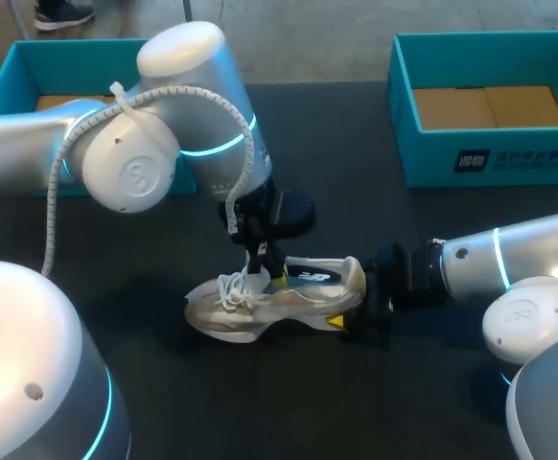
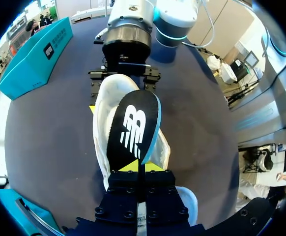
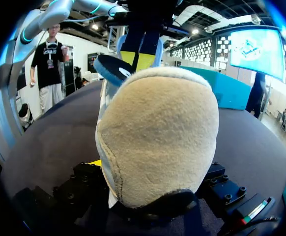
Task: Take the shoe out of the shoebox, open the shoe tongue, remove and reinsert the insole, then place the shoe into the shoebox
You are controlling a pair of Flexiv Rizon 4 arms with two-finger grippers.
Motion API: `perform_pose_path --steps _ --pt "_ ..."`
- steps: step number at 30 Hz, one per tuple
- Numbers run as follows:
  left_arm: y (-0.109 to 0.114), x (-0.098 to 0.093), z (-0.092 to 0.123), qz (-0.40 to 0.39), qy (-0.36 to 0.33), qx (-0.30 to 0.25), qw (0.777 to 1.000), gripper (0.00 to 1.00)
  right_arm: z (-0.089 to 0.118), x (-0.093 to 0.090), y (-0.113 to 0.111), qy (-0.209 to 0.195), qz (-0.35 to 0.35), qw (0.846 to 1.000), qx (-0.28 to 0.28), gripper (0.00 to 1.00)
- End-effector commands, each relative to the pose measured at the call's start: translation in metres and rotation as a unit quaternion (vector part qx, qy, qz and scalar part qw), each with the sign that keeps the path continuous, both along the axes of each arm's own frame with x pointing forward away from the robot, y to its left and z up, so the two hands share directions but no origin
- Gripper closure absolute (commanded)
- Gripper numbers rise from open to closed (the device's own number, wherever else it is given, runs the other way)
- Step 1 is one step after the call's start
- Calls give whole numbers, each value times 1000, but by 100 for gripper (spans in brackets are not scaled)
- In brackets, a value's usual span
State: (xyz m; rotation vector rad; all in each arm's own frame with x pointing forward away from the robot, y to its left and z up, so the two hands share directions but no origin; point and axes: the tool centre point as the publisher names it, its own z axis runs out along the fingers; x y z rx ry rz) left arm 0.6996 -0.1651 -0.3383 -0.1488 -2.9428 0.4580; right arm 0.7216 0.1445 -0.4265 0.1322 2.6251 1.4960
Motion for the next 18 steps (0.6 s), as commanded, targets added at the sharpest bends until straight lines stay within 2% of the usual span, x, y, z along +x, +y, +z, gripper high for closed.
perform_pose_path --steps 1,18 --pt "5 -1 8 11 -4 -11 1000 100 -6 0 5 0 -1 1000 -3 100" --pt "-22 -2 30 43 -18 -65 997 100 -6 0 5 0 -1 1000 -3 100"
